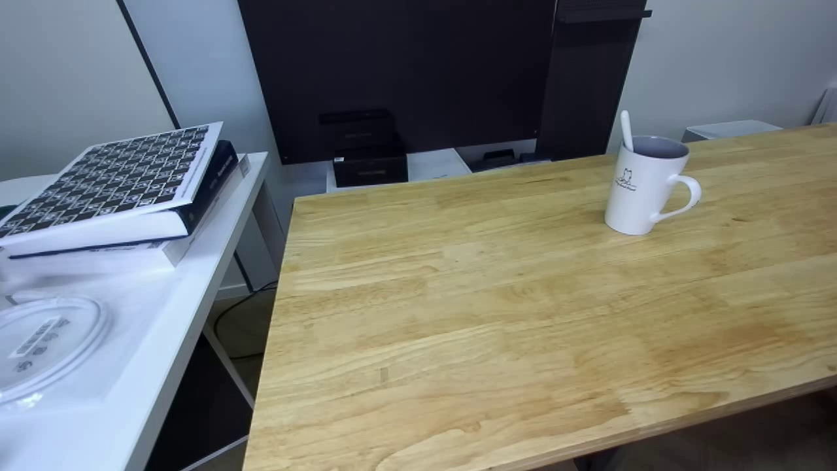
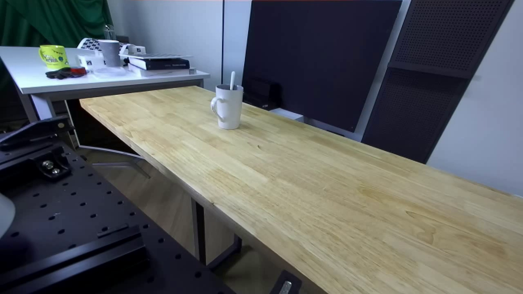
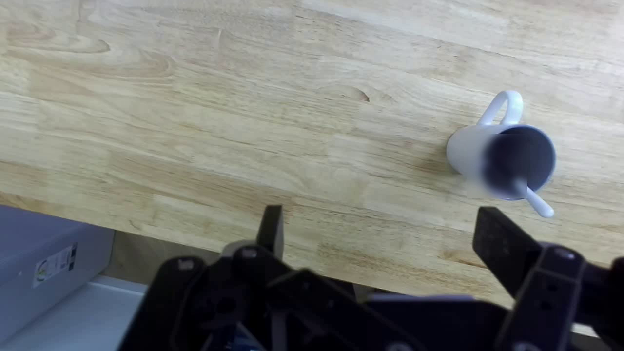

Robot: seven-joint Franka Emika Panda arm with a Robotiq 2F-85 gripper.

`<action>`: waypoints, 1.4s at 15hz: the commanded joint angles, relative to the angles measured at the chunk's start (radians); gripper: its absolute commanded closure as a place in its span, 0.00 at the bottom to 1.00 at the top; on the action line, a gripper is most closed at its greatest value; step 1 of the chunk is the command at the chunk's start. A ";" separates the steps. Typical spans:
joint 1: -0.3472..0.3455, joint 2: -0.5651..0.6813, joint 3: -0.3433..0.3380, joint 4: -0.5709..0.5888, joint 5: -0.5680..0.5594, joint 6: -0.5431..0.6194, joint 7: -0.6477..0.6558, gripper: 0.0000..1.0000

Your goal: Take the spoon out of the mug and put it on the table

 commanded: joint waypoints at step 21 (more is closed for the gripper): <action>0.157 0.280 0.121 0.320 -0.051 -0.192 -0.092 0.00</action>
